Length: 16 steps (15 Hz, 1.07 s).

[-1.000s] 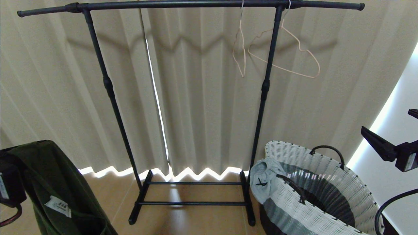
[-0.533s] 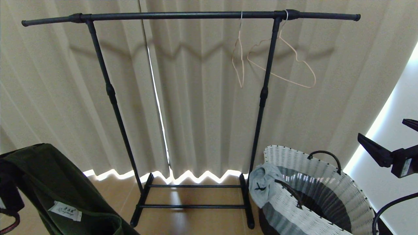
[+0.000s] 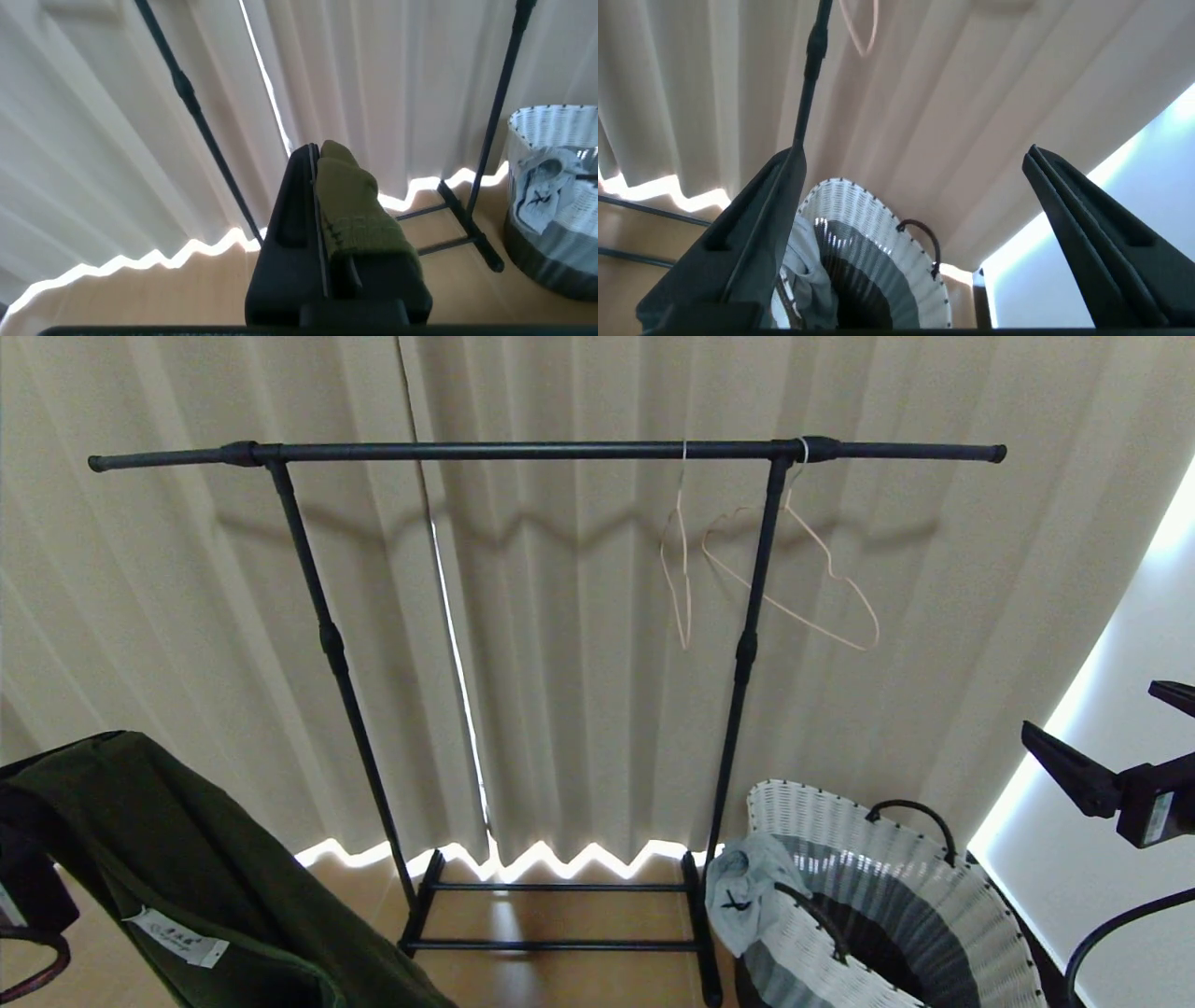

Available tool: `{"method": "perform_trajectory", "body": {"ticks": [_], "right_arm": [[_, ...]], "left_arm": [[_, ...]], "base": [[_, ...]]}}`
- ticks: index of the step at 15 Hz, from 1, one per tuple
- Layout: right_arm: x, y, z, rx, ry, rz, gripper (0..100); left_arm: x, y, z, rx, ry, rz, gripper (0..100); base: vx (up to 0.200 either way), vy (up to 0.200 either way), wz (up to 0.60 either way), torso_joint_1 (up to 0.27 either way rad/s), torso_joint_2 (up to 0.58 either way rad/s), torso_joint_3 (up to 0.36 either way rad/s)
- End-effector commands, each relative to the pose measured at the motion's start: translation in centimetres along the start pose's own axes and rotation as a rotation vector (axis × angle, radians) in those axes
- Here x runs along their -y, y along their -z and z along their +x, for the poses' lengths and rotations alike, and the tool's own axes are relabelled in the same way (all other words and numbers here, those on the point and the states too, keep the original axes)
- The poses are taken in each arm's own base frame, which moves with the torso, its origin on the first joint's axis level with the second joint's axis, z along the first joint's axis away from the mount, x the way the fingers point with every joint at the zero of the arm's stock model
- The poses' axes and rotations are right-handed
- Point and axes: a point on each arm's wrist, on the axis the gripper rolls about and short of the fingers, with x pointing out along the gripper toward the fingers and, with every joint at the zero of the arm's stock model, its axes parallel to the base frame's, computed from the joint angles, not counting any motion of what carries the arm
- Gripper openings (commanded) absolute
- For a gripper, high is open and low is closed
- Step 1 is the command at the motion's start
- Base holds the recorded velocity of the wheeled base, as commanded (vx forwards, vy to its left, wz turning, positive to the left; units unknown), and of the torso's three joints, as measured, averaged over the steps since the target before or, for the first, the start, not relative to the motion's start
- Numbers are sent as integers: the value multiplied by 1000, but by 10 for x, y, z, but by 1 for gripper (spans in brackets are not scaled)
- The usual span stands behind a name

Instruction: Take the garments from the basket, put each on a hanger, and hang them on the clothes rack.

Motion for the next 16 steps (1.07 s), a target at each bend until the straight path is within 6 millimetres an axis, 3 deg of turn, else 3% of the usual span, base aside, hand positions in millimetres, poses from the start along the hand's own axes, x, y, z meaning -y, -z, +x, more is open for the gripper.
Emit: {"method": "perform_trajectory", "body": {"ticks": [1,8,14,16], "right_arm": [[0,-1,1,0,-2,0,100],[-1,3,7,-20,-10,-1,100],[-2,1,9,-9,-46,-2,100],[-2,3,9,-13,-48,-2,100]], "left_arm": [[0,2,0,-6,0,0,0],[1,5,-6,5,1,1,0],[1,6,-7,0,-1,-2,0],[1,9,-7,-10,1,-1,0]], "base": [[0,0,0,163,-486,-315],[0,0,0,180,-476,-295],[0,0,0,25,-53,-35],[200,-200,0,2,0,0]]}}
